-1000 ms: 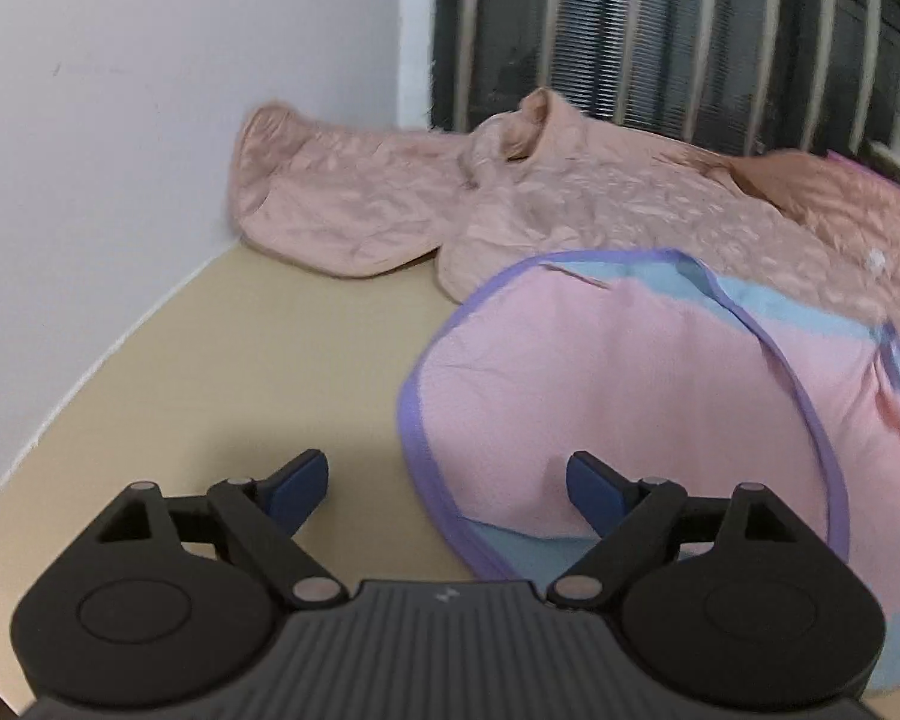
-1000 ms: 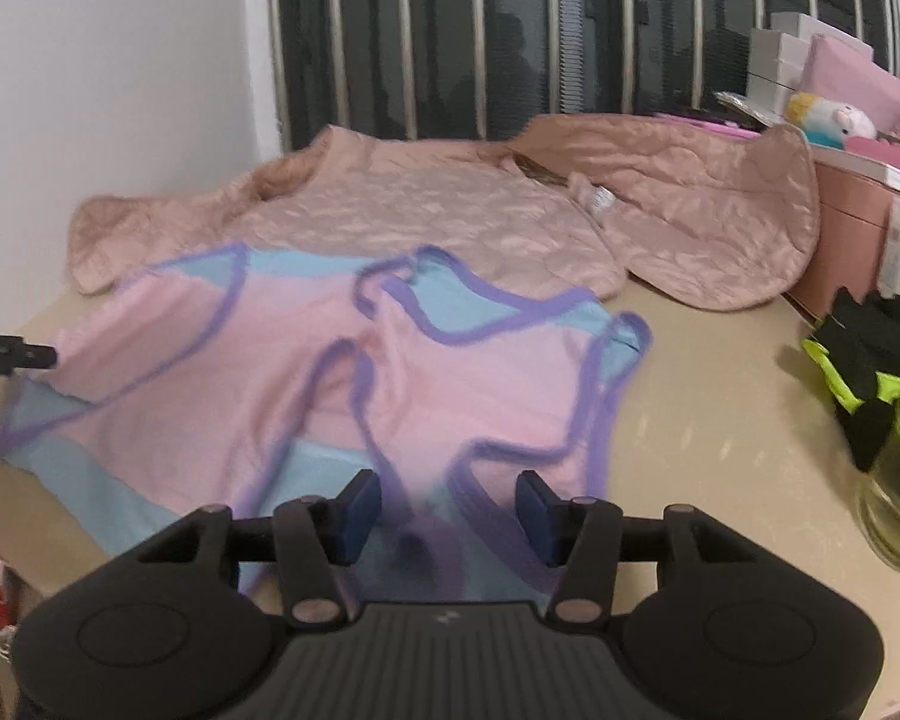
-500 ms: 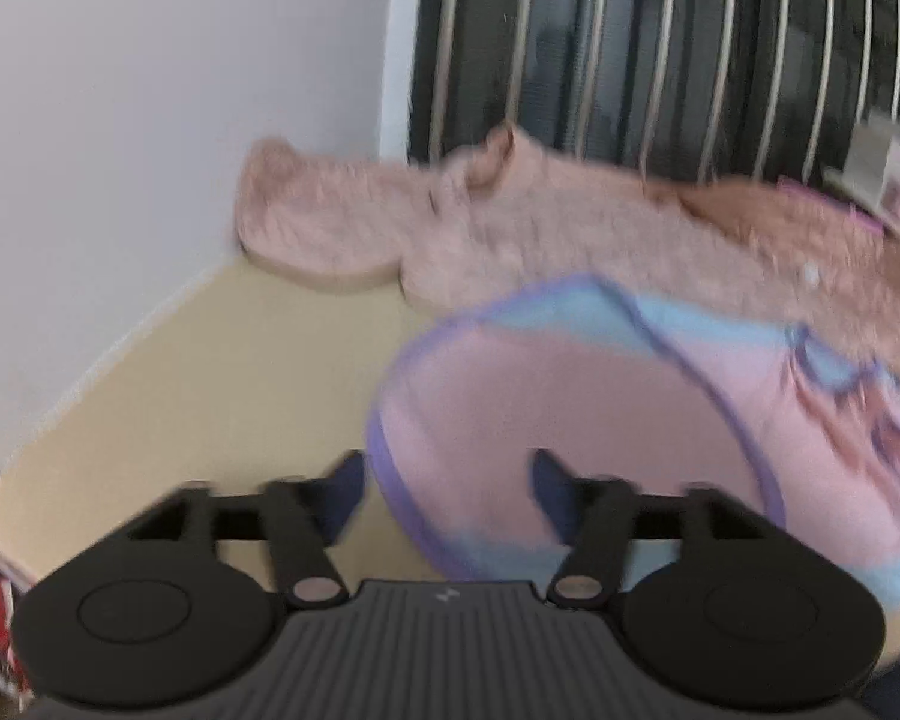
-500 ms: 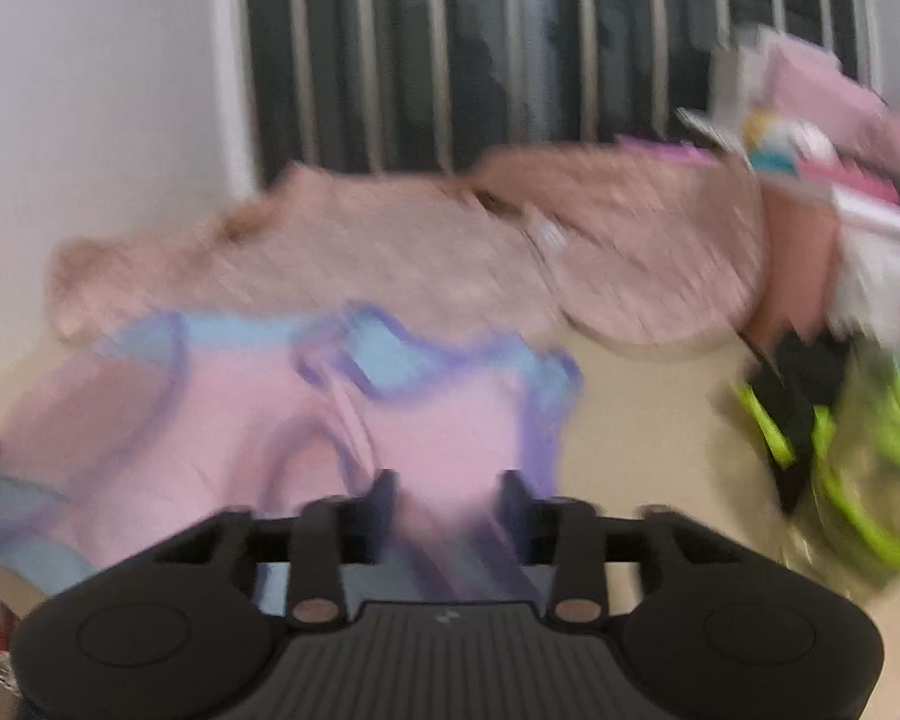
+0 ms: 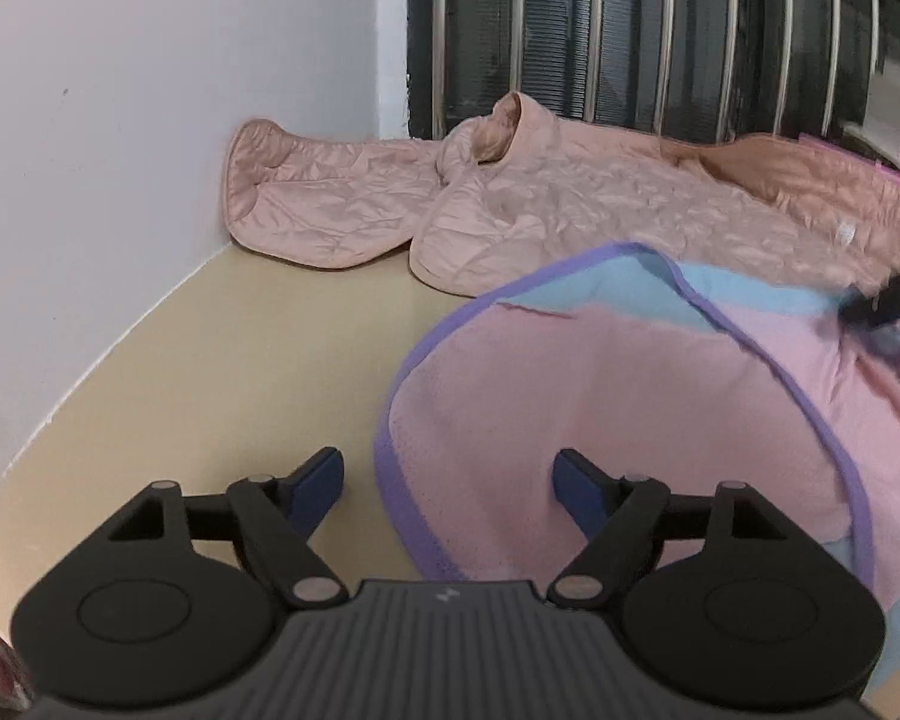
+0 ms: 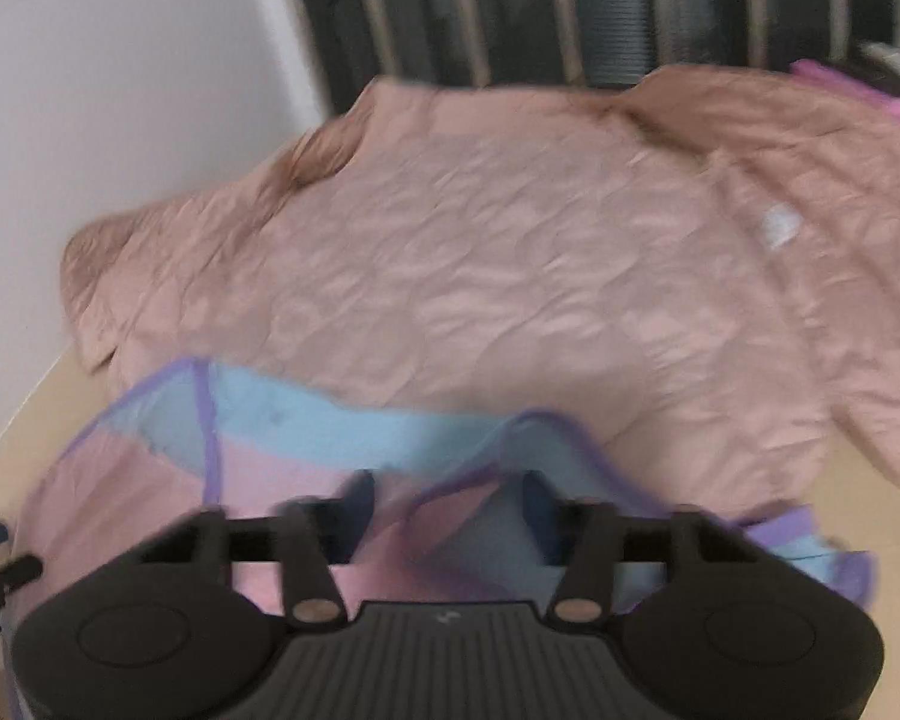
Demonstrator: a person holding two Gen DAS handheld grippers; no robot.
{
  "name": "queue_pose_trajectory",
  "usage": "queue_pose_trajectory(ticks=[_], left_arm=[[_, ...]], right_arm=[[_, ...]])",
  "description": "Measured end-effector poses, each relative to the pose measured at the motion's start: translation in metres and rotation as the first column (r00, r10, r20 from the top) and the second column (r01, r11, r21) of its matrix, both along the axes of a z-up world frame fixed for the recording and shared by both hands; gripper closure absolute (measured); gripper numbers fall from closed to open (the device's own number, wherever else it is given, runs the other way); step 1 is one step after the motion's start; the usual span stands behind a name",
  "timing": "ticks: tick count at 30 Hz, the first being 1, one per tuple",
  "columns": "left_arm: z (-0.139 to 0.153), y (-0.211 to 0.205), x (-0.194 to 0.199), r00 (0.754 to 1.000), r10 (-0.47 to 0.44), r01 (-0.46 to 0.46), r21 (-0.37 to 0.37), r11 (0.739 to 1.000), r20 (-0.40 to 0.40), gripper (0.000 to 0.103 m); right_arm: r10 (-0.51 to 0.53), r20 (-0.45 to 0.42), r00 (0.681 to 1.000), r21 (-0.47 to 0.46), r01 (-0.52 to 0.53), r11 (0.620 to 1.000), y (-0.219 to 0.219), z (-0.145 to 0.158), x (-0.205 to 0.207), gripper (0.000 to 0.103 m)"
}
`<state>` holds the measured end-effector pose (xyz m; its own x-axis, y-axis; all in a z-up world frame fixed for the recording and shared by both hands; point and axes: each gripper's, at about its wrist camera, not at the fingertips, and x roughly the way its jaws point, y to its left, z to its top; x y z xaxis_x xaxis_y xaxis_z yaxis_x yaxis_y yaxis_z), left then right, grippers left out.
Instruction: Fold clothes
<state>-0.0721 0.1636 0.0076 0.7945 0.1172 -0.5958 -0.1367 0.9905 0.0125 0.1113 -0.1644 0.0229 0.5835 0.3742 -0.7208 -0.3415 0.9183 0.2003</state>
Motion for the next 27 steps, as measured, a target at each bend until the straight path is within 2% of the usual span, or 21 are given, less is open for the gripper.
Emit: queue_pose_trajectory(ticks=[1,4,7,8,9,10,12,13,15,16,18,19,21,22,23,24,25,26,27], left_arm=[[0.0,0.0,-0.001,1.0,-0.001,0.001,0.003,1.0,-0.001,0.024],[0.0,0.002,-0.002,1.0,-0.004,0.004,0.005,1.0,0.005,0.022],[-0.001,0.003,-0.003,1.0,-0.011,0.011,0.004,1.0,0.011,0.022],[-0.001,0.003,-0.004,1.0,-0.014,0.014,0.003,1.0,0.011,0.021],[0.0,0.004,-0.004,1.0,-0.012,0.012,0.002,1.0,0.008,0.021],[0.002,0.006,-0.007,1.0,-0.005,0.005,0.002,1.0,0.009,0.021],[0.009,0.007,-0.016,1.0,-0.007,0.007,-0.015,1.0,0.025,0.021],[0.016,0.007,-0.026,0.998,-0.043,0.045,-0.044,0.998,0.054,0.021],[0.026,-0.002,-0.045,0.973,-0.192,0.204,-0.088,0.975,0.126,0.014],[0.03,-0.009,-0.053,0.95,-0.271,0.288,-0.103,0.952,0.157,0.005],[0.031,-0.028,-0.059,0.91,-0.379,0.399,-0.11,0.91,0.168,0.001],[0.03,-0.038,-0.061,0.889,-0.427,0.447,-0.111,0.887,0.165,0.001],[0.021,-0.056,-0.056,0.879,-0.468,0.475,-0.091,0.875,0.092,0.002],[0.016,-0.061,-0.054,0.879,-0.473,0.476,-0.073,0.877,0.058,0.006],[0.013,-0.062,-0.053,0.881,-0.472,0.473,-0.06,0.879,0.033,0.016],[0.009,-0.062,-0.053,0.883,-0.47,0.469,-0.061,0.881,0.012,0.022],[0.008,-0.061,-0.055,0.884,-0.467,0.466,-0.065,0.882,0.009,0.032],[0.007,-0.06,-0.057,0.886,-0.464,0.463,-0.07,0.884,0.007,0.045],[0.006,-0.059,-0.059,0.887,-0.462,0.461,-0.069,0.885,0.003,0.054]], right_arm=[[-0.007,0.011,1.0,-0.015,0.007,1.0,0.001,-0.001,0.001,0.101],[-0.091,0.084,0.992,-0.051,0.095,0.994,-0.009,0.004,0.007,0.101],[-0.143,0.074,0.987,0.013,0.142,0.99,-0.027,0.01,0.005,0.089],[-0.142,0.079,0.987,0.03,0.14,0.99,-0.032,0.014,-0.002,0.079],[-0.115,0.109,0.987,0.034,0.112,0.993,-0.036,0.02,-0.019,0.07],[-0.088,0.139,0.986,0.037,0.083,0.996,-0.041,0.027,-0.036,0.055],[-0.027,0.199,0.98,0.034,0.02,0.999,-0.049,0.039,-0.072,0.051],[0.021,0.229,0.973,0.015,-0.025,1.0,-0.053,0.043,-0.094,0.051],[0.131,0.26,0.957,-0.025,-0.129,0.991,-0.058,0.041,-0.135,0.05],[0.189,0.263,0.946,-0.05,-0.182,0.982,-0.059,0.038,-0.155,0.05],[0.285,0.253,0.924,-0.114,-0.264,0.958,-0.055,0.025,-0.188,0.05],[0.315,0.251,0.915,-0.136,-0.289,0.948,-0.052,0.019,-0.201,0.05],[0.329,0.237,0.914,-0.143,-0.303,0.942,-0.049,0.01,-0.217,0.05],[0.327,0.226,0.917,-0.137,-0.303,0.943,-0.049,0.006,-0.222,0.05],[0.317,0.212,0.924,-0.124,-0.296,0.947,-0.05,0.002,-0.224,0.051],[0.306,0.196,0.932,-0.106,-0.29,0.951,-0.052,0.0,-0.224,0.052],[0.296,0.173,0.939,-0.083,-0.286,0.955,-0.053,-0.005,-0.222,0.057],[0.287,0.149,0.946,-0.066,-0.28,0.958,-0.054,-0.009,-0.221,0.076],[0.272,0.139,0.952,-0.066,-0.265,0.962,-0.056,-0.013,-0.219,0.086]])
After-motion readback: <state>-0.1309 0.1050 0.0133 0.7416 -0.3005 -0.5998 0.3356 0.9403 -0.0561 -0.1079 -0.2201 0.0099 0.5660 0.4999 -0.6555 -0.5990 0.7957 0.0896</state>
